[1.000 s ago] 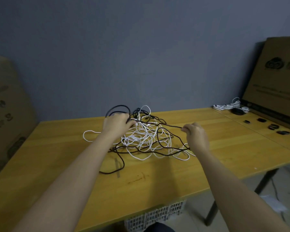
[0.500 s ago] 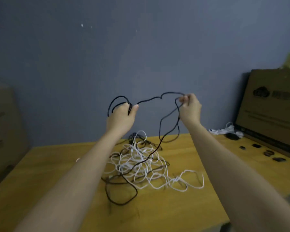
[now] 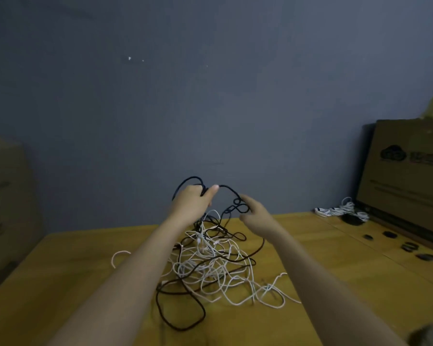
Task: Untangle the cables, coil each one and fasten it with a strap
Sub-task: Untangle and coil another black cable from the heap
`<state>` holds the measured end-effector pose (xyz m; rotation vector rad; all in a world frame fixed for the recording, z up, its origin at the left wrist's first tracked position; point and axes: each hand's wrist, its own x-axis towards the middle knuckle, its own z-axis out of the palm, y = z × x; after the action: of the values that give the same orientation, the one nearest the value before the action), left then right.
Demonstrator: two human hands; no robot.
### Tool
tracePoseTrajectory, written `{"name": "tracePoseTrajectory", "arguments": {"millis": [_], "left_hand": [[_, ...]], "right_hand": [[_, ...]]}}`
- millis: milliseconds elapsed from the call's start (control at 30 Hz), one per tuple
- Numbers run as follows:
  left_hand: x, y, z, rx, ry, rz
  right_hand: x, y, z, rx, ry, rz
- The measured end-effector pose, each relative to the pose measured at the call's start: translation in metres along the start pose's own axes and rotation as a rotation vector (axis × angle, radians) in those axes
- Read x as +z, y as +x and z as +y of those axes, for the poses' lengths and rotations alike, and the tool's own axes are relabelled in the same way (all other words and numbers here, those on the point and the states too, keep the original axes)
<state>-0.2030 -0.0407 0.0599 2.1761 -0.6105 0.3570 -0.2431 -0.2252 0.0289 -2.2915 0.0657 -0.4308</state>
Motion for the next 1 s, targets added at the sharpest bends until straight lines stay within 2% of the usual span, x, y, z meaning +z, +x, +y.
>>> {"name": "tracePoseTrajectory", "arguments": {"millis": [100,200,300,367,467,533,600,633,667,733,800,900,1000], "left_hand": [[0.008,-0.003,0.001,-0.013,-0.028,-0.027],[0.01,-0.006,0.005,-0.012,-0.108,-0.033],[0.007,-0.012,0.007,-0.018,-0.2,-0.072],[0.004,-0.017,0.008,-0.037,-0.289,-0.117],[-0.003,-0.023,0.011,-0.049,-0.485,-0.202],[-0.012,-0.025,0.01,-0.016,-0.622,-0.244],[-0.023,-0.027,0.009,0.043,-0.721,-0.292],[-0.027,-0.029,0.008,0.074,-0.748,-0.317],[-0.029,-0.031,0.009,0.099,-0.759,-0.337],[-0.03,-0.037,0.009,0.106,-0.759,-0.372],[-0.028,-0.041,0.008,0.079,-0.787,-0.398],[-0.024,-0.043,0.005,0.002,-0.943,-0.379],[-0.018,-0.041,0.008,-0.019,-1.006,-0.308]], "right_hand": [[0.018,-0.01,0.005,-0.103,-0.058,0.08],[0.031,-0.019,0.004,-0.182,0.128,0.22],[0.022,-0.025,-0.007,-0.143,0.415,0.455],[0.009,-0.019,-0.012,-0.097,0.461,0.551],[-0.007,-0.012,-0.024,-0.158,0.283,0.597],[-0.019,-0.005,-0.021,-0.304,-0.072,0.656],[-0.03,0.001,-0.016,-0.383,-0.414,0.61],[-0.033,0.003,-0.015,-0.367,-0.468,0.536],[-0.036,0.005,-0.014,-0.324,-0.444,0.441],[-0.035,0.003,-0.017,-0.259,-0.224,0.301],[-0.024,-0.001,-0.018,-0.258,-0.071,0.362],[0.001,-0.01,-0.012,-0.381,-0.2,0.534],[0.03,-0.02,0.007,-0.444,-0.54,0.659]]}}
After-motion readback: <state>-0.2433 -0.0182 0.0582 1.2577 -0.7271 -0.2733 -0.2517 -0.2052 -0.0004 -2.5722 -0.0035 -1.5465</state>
